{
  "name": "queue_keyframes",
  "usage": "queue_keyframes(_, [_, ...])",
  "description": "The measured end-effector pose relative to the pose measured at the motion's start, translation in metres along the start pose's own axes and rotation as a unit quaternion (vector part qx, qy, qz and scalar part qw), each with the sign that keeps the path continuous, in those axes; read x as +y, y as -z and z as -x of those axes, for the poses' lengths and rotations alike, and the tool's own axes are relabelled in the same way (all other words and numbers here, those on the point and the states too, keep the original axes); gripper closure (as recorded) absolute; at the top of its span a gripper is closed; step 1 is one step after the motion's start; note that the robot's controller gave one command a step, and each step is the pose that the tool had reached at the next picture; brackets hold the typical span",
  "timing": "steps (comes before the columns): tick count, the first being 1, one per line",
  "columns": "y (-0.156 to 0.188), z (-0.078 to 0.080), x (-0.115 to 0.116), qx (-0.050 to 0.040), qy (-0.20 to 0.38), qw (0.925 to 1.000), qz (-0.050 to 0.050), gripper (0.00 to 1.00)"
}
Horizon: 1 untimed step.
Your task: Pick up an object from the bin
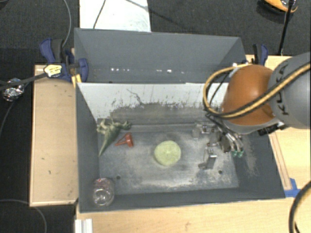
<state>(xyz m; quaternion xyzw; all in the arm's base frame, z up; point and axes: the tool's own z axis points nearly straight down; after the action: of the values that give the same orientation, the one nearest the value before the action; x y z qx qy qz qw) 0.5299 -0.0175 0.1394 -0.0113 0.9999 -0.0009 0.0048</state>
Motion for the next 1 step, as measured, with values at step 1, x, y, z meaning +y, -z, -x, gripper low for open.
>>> queue_keyframes(1, [-0.0508,0.0176,0.0143,0.0018,0.017,0.9999,0.002,0.0])
